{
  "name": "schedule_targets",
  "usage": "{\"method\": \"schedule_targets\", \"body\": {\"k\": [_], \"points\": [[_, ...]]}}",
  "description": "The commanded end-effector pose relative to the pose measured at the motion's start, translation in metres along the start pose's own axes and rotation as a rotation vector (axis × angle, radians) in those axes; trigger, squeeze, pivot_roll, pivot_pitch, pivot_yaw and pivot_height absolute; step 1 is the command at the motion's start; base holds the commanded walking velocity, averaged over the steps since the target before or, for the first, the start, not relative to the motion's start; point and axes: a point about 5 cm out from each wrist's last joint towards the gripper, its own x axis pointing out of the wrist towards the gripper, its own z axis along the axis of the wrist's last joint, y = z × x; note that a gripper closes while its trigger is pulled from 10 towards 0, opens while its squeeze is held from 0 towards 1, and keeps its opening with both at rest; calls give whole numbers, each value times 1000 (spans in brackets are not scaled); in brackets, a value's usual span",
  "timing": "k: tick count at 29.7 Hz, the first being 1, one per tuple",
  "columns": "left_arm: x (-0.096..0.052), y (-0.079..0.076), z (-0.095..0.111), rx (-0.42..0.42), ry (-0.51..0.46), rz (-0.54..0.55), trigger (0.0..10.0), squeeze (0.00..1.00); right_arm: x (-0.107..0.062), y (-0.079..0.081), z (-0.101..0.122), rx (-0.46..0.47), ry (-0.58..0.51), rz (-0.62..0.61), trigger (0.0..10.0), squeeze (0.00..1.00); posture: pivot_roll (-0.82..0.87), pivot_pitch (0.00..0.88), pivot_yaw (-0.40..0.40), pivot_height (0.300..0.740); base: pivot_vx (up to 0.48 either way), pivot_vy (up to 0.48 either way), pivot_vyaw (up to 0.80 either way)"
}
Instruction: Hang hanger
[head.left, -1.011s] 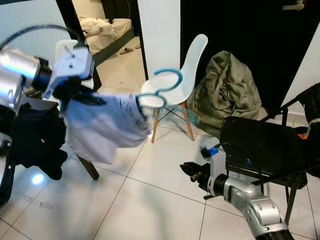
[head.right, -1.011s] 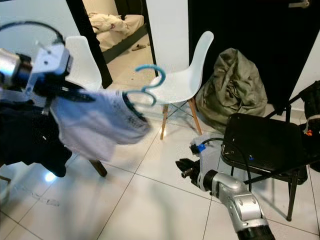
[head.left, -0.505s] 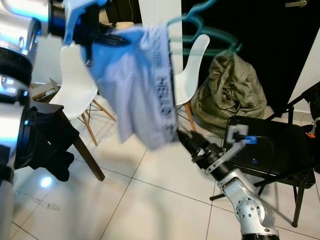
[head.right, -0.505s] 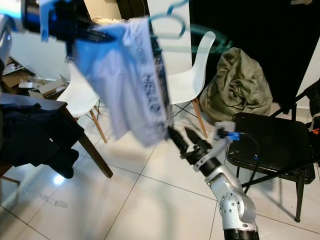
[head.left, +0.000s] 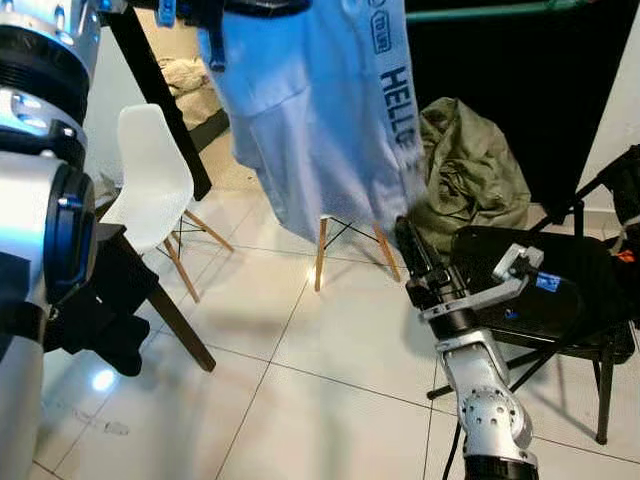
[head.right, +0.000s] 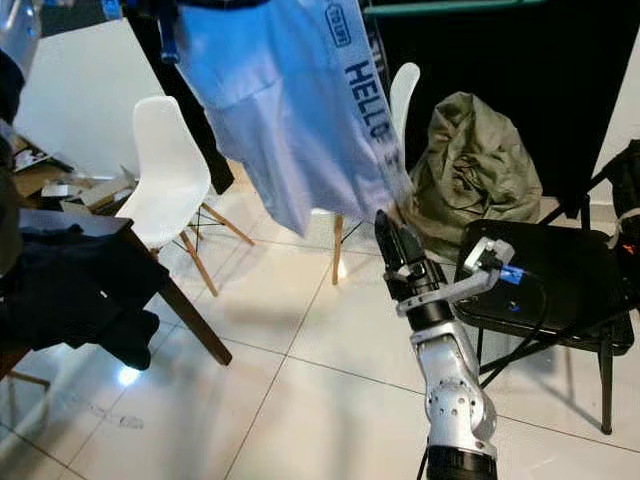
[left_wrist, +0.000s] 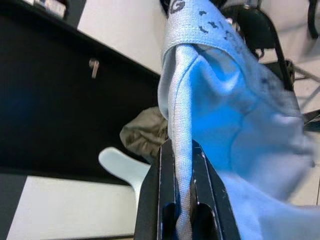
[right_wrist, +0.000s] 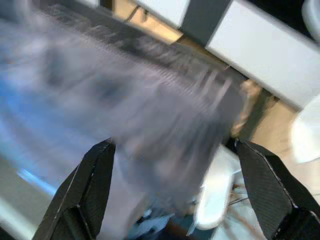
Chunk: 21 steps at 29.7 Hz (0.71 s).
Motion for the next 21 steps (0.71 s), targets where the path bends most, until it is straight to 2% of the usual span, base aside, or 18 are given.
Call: {"method": "schedule_targets", "body": {"k": [1, 4, 9, 10, 11, 14, 21], "points": [[-3, 3, 3, -10, -24, 26, 10000, 0, 3, -2, -10, 9, 19, -50, 10000, 0, -47, 0, 192, 740, 0, 0, 0], [-2, 2, -1, -32, -46, 39, 10000, 0, 12, -6, -18, 14, 25, -88, 10000, 0, -40, 0, 193, 740, 0, 0, 0], [-1, 1, -2, -46, -67, 47, 10000, 0, 14, -5, -24, 30, 36, -84, 10000, 0, -39, 0, 191, 740, 0, 0, 0], [-1, 2, -1, -45, -72, 47, 10000, 0, 14, -3, -25, 39, 29, -65, 7412, 0, -35, 0, 189, 740, 0, 0, 0], [0, 2, 0, -44, -79, 48, 10000, 0, 14, -1, -25, 56, 20, -49, 0, 0, -33, 0, 188, 740, 0, 0, 0], [0, 3, 3, -48, -102, 52, 10000, 0, 13, 2, -23, 84, -8, -18, 0, 0, -31, 2, 188, 740, 0, 0, 0], [0, 3, 4, -50, -114, 44, 10000, 0, 16, 3, -15, 80, -50, -3, 0, 0, -25, 5, 188, 740, 0, 0, 0]]}}
